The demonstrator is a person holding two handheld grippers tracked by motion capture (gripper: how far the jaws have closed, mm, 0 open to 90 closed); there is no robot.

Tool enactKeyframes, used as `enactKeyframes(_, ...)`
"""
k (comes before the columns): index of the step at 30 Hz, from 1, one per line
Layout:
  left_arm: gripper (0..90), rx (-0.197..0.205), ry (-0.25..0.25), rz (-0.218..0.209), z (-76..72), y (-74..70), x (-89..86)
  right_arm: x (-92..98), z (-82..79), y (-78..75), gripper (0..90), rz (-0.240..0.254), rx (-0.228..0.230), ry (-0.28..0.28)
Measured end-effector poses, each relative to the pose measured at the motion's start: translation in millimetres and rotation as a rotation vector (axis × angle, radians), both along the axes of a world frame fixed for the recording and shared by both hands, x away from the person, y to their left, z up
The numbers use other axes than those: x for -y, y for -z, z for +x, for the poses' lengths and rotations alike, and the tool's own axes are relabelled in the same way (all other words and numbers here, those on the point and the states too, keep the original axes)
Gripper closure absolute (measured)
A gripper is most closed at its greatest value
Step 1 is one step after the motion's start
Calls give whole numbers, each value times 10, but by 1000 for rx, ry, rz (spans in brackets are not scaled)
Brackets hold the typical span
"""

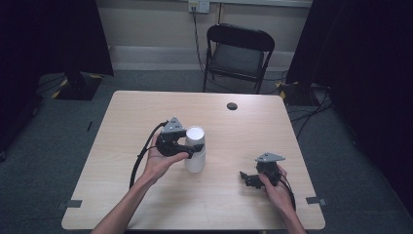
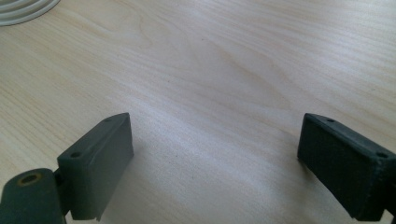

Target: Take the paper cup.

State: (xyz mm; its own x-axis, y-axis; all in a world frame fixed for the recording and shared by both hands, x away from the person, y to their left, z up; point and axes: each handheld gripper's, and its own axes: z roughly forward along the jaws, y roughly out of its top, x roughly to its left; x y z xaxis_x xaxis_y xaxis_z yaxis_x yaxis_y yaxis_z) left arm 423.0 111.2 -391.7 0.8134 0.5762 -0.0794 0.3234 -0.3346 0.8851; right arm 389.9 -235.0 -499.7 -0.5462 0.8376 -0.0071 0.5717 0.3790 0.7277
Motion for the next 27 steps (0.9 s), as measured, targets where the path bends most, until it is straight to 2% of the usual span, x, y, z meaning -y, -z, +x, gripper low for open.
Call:
enactKeyframes(10, 293, 2, 1, 3, 6, -47, -7, 0, 0, 0, 98, 0, 0, 0)
enactKeyframes(16, 295, 0, -1, -39, 7, -77, -38, 0, 0, 0, 98, 0, 0, 0)
enactKeyframes(19, 296, 12, 3, -32, -2, -122, -41, 0, 0, 0, 98, 0, 0, 0)
enactKeyframes(24, 296, 29, 6, -48, -10, -219, -40, 0, 0, 0, 98, 0, 0, -1)
enactKeyframes(27, 293, 32, 2, -42, -11, -218, -38, 0, 0, 0, 98, 0, 0, 0)
